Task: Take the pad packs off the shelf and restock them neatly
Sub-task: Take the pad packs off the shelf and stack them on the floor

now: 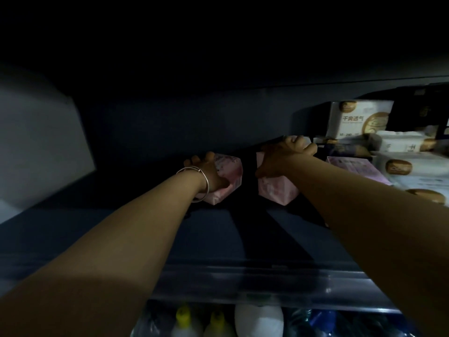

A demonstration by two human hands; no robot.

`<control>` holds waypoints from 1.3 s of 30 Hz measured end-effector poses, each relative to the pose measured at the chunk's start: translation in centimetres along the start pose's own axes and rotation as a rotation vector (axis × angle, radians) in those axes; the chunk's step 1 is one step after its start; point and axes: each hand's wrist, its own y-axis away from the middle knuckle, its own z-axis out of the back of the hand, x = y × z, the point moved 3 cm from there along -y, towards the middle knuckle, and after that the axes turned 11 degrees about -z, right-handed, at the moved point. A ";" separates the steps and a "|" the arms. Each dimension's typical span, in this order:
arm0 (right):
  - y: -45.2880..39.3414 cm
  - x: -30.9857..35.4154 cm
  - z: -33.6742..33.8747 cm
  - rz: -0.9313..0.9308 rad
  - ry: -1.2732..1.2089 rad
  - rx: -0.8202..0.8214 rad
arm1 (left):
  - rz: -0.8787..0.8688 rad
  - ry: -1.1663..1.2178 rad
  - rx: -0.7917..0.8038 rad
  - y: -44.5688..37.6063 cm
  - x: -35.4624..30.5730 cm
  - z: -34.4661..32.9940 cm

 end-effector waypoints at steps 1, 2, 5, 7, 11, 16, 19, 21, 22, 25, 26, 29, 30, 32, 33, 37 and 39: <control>0.1 -0.1 0.0 0.016 0.008 -0.011 | 0.000 0.006 -0.010 0.2 -0.1 0.0; 0.4 -0.2 0.0 0.037 0.006 -0.018 | 0.002 0.021 -0.027 0.3 -0.2 0.0; 1.7 0.1 0.6 0.135 -0.033 -0.092 | 0.032 0.090 -0.111 1.1 -0.4 -0.1; 3.0 0.4 1.3 0.198 -0.049 -0.190 | 0.046 0.137 -0.149 1.9 -0.6 0.4; 5.9 0.1 3.5 0.168 -0.314 -0.242 | 0.073 0.217 -0.192 4.6 -0.8 2.9; 11.6 -0.9 5.8 0.141 -0.406 -0.248 | 0.147 0.145 -0.186 10.4 0.2 7.0; 16.2 -1.7 6.3 0.163 -0.487 -0.218 | 0.181 0.094 -0.151 15.4 0.9 9.0; 19.6 -2.1 6.3 0.185 -0.530 -0.186 | 0.162 0.085 -0.115 19.1 1.0 10.0; 21.3 -2.2 6.1 0.196 -0.550 -0.153 | 0.153 0.093 -0.092 20.8 1.3 10.3; 25.5 -2.2 4.5 0.215 -0.615 0.032 | 0.159 0.164 0.016 26.0 1.7 10.2; 26.8 -2.2 3.7 0.226 -0.627 0.104 | 0.165 0.169 0.063 27.7 1.9 9.9; 30.6 -1.9 0.0 0.245 -0.672 0.359 | 0.200 0.131 0.192 32.1 3.7 7.6; 31.8 -2.0 -1.7 0.231 -0.688 0.445 | 0.206 0.110 0.235 33.2 4.6 6.2; 33.6 -2.0 -5.8 0.185 -0.685 0.555 | 0.187 0.006 0.328 35.1 6.6 3.2; 34.2 -1.9 -8.2 0.142 -0.683 0.586 | 0.172 -0.055 0.383 35.9 7.5 1.5; 36.9 -0.9 -17.8 -0.084 -0.806 0.707 | 0.191 -0.147 0.588 39.2 11.4 -5.6; 38.7 -0.2 -22.5 -0.153 -0.869 0.809 | 0.194 -0.146 0.667 40.7 13.0 -9.4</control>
